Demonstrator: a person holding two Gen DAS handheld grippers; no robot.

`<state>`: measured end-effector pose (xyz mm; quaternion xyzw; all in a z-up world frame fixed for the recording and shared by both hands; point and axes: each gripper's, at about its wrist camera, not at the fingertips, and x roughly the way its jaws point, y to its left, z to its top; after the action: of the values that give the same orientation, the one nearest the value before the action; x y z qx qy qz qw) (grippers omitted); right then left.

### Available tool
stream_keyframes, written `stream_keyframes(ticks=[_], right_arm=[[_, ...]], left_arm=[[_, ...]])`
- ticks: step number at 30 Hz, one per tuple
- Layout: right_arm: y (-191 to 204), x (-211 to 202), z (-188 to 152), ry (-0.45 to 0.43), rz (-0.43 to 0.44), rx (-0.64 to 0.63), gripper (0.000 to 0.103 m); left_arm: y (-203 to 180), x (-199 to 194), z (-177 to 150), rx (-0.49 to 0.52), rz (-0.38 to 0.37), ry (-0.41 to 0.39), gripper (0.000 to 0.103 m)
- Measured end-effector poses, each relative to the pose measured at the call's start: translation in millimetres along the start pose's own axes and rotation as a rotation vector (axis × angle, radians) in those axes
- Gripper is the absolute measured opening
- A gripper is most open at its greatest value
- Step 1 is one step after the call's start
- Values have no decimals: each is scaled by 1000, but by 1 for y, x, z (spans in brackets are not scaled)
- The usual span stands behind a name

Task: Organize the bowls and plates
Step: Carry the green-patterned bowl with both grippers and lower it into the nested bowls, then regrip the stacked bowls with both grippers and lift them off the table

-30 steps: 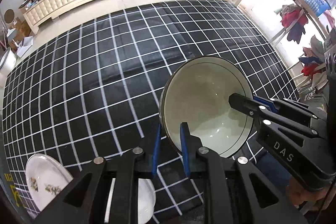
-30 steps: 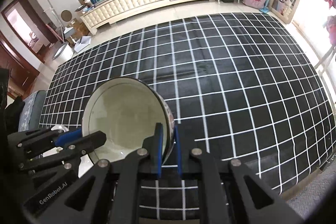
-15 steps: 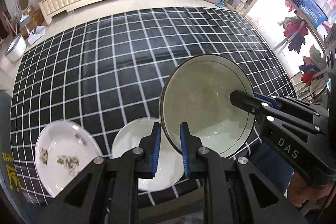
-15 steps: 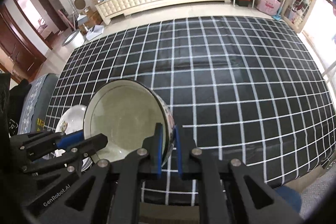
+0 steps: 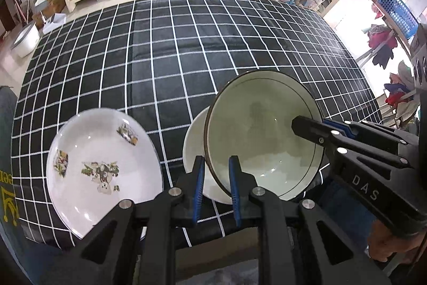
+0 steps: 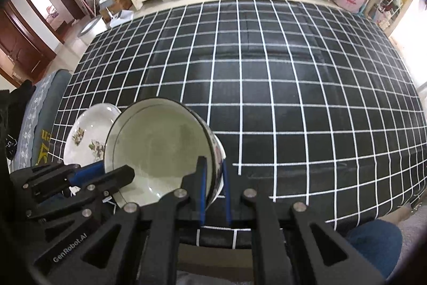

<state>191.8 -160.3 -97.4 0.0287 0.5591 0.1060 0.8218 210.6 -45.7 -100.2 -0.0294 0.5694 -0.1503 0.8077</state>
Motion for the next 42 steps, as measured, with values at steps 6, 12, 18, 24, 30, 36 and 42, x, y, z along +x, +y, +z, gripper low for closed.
stream_keyframes(ticks=[6, 12, 18, 24, 30, 36, 42], right_arm=[[3, 8, -2, 24, 4, -8, 14], [4, 17, -4, 57, 14, -2, 14], [3, 20, -5, 60, 13, -2, 15], [1, 20, -5, 60, 18, -4, 15], [2, 18, -7, 55, 6, -15, 15], [2, 14, -8, 41, -3, -13, 24], [-2, 2, -10, 16, 23, 16, 41]], left_arm=[[3, 8, -4, -7, 1, 2, 16], [9, 18, -8, -15, 9, 24, 16], [13, 23, -11, -17, 12, 32, 16], [10, 24, -11, -6, 23, 31, 16], [9, 23, -11, -11, 20, 29, 16], [8, 21, -16, -6, 24, 19, 20], [10, 8, -20, -3, 15, -13, 28]])
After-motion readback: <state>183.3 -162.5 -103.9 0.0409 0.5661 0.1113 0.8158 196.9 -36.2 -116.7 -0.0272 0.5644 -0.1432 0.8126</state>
